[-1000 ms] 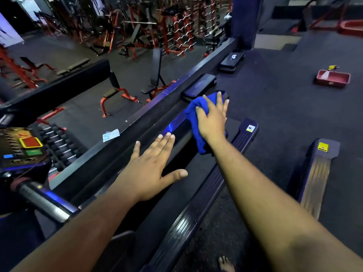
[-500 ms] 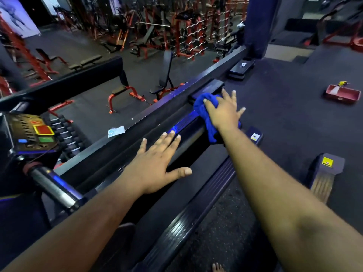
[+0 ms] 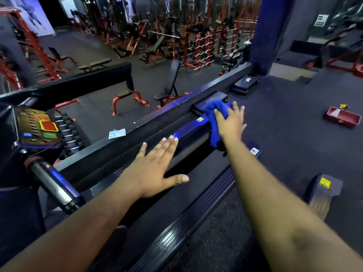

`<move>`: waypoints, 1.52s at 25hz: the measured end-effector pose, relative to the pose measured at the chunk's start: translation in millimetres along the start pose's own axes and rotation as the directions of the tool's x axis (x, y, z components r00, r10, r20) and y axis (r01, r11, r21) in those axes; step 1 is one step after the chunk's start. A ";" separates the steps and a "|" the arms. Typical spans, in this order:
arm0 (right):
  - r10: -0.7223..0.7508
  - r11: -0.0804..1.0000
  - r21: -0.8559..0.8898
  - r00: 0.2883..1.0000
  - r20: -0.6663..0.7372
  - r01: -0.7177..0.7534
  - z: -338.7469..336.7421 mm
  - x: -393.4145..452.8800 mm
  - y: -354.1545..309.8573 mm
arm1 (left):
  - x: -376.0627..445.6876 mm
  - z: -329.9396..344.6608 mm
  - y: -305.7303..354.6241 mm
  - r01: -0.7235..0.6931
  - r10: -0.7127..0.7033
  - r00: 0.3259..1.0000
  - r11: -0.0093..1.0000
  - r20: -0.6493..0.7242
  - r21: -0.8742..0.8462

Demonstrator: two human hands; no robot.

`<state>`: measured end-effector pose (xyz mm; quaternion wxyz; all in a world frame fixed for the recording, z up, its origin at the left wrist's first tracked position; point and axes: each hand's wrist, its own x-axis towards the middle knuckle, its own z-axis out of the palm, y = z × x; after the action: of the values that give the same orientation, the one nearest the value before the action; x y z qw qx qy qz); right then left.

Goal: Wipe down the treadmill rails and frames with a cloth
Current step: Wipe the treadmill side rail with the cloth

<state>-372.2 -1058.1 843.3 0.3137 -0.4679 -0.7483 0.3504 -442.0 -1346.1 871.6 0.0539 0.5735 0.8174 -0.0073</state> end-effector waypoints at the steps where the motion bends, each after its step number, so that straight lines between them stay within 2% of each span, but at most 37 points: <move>1: 0.081 0.977 0.200 0.996 -0.047 -0.070 13.2 -27.4 -2.9 | 0.0 -0.3 0.4 0.002 -0.002 1.000 1.000 0.005 -0.006; 2: 0.125 0.912 0.399 0.991 -0.051 -0.095 28.9 -63.3 -4.4 | 1.0 -0.5 0.3 0.003 -0.003 1.000 1.000 0.008 -0.010; 3: 0.136 0.848 0.521 0.990 -0.032 -0.100 44.7 -102.6 -1.2 | 1.7 -0.8 0.2 0.003 -0.002 1.000 1.000 0.011 -0.010; 5: 0.132 0.785 0.609 0.991 0.007 -0.109 61.8 -140.0 5.8 | 3.9 -1.1 -0.8 -0.003 0.003 1.000 1.000 0.026 0.004; 7: 0.253 0.716 0.670 0.967 0.012 -0.195 58.6 -98.9 17.1 | 4.8 -0.1 -2.5 0.000 0.000 0.999 1.000 0.036 0.003; 9: 0.472 0.611 0.702 0.881 0.048 -0.366 45.8 -32.3 32.4 | 5.3 0.3 -2.4 0.001 -0.001 1.000 1.000 0.030 0.001; 11: 0.545 0.551 0.727 0.837 0.058 -0.410 42.0 -23.2 30.0 | 4.5 0.3 -1.9 0.003 -0.003 0.999 1.000 0.034 0.004; 12: 0.487 0.595 0.712 0.872 0.051 -0.374 46.0 -47.8 21.4 | 4.3 0.6 -1.4 0.005 -0.005 0.999 1.000 0.034 0.000; 14: 0.166 0.743 0.662 0.985 -0.040 -0.099 61.2 -113.5 1.3 | 5.1 1.2 -2.0 0.010 -0.010 1.000 1.000 0.020 -0.003; 16: -0.166 0.884 0.429 0.983 -0.077 0.183 53.3 -127.3 0.8 | 5.7 0.0 -1.0 0.012 -0.012 1.000 1.000 0.028 0.005; 17: -0.268 0.926 0.269 0.963 -0.031 0.266 39.7 -102.9 3.5 | 5.6 0.0 -0.7 0.012 -0.013 0.999 1.000 0.034 0.011; 18: -0.286 0.952 0.121 0.958 0.020 0.282 27.2 -67.6 9.2 | 5.6 -0.3 -0.8 0.014 -0.014 0.999 1.000 0.032 0.017; 20: -0.145 0.978 -0.131 0.982 0.123 0.161 -0.4 -1.7 5.8 | 2.7 -1.4 0.0 0.015 -0.015 0.999 1.000 0.034 0.020; 22: -0.067 0.970 -0.222 0.990 0.126 0.094 -7.7 4.9 -7.2 | -1.4 -1.5 0.9 0.019 -0.020 1.000 0.999 0.012 0.026; 24: -0.217 0.950 -0.193 0.964 0.151 0.244 7.9 -46.7 -18.6 | -5.1 -2.2 0.5 0.043 -0.042 0.998 0.999 -0.049 0.029; 25: -0.320 0.925 -0.151 0.929 0.183 0.349 13.7 -79.2 -21.0 | -8.1 -3.0 -1.2 0.054 -0.052 0.996 0.998 -0.077 0.019; 26: -0.425 0.878 -0.122 0.872 0.243 0.462 14.3 -103.4 -17.4 | -12.4 -3.3 -2.9 0.063 -0.062 0.994 0.998 -0.089 0.007; 28: -0.549 0.740 -0.217 0.758 0.351 0.637 4.9 -103.2 -8.8 | -25.5 -2.4 -3.9 0.058 -0.056 0.995 0.998 -0.086 0.021; 29: -0.523 0.733 -0.272 0.772 0.360 0.624 0.5 -86.5 -8.6 | -34.4 -1.4 -5.6 0.051 -0.046 0.995 0.997 -0.089 0.050; 30: -0.449 0.780 -0.312 0.832 0.325 0.542 -1.1 -74.0 -12.1 | -46.1 -0.5 -7.9 0.049 -0.043 0.995 0.996 -0.085 0.079; 32: -0.267 0.898 -0.301 0.942 0.205 0.320 2.5 -73.3 -20.8 | -68.7 2.4 -10.1 0.064 -0.057 0.996 0.990 -0.064 0.124; 33: -0.247 0.919 -0.271 0.953 0.176 0.288 12.6 -94.4 -29.7 | -83.1 5.0 -13.0 0.087 -0.078 0.995 0.987 -0.068 0.134; 35: -0.391 0.873 -0.216 0.892 0.226 0.437 33.6 -157.2 -47.5 | -114.0 8.8 -22.4 0.134 -0.125 0.990 0.980 -0.070 0.148; 38: -0.576 0.749 -0.115 0.727 0.375 0.653 31.5 -217.6 -47.4 | -149.7 10.2 -32.9 0.186 -0.175 0.981 0.971 -0.080 0.152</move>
<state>-340.5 -1280.6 833.7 0.2298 -0.1634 -0.9377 0.2029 -421.7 -1498.3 874.3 -0.0197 0.4991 0.8643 -0.0585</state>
